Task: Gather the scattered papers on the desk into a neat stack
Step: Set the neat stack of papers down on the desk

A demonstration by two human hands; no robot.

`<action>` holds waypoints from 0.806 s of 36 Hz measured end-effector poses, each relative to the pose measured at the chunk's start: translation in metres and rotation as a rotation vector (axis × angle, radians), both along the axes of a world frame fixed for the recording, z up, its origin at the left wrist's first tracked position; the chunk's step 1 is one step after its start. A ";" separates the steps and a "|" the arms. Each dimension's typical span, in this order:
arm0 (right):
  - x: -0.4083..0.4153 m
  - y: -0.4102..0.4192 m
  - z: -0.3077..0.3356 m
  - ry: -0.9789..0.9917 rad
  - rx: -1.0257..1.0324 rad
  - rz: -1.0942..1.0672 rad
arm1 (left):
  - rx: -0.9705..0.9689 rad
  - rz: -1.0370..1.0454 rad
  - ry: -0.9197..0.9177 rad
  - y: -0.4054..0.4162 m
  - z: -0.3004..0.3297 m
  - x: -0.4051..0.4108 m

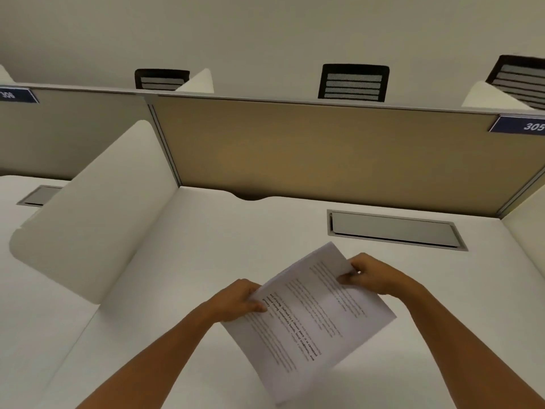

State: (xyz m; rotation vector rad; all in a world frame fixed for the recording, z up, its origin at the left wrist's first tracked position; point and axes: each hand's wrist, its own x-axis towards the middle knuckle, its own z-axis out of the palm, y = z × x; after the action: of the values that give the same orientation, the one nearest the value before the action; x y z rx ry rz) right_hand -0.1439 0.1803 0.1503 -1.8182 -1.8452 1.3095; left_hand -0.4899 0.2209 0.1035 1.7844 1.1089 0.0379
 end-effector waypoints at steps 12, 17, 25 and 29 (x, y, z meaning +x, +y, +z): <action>0.007 -0.002 0.008 0.561 -0.063 -0.367 | -0.175 0.368 -0.387 -0.023 0.004 -0.022; -0.014 -0.018 -0.021 0.795 -0.146 -0.483 | -0.241 0.484 -0.561 -0.034 -0.003 -0.021; -0.082 -0.053 -0.058 0.647 -0.102 -0.511 | -0.235 0.681 -0.640 -0.043 -0.019 -0.014; -0.106 -0.061 -0.070 0.610 0.024 -0.586 | -0.206 0.751 -0.603 -0.049 -0.028 -0.013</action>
State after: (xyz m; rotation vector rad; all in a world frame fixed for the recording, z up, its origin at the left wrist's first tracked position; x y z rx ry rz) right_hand -0.2499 0.1190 0.0803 -1.5287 -0.9197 1.3747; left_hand -0.5030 0.1714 0.0751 0.9829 1.2027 0.8249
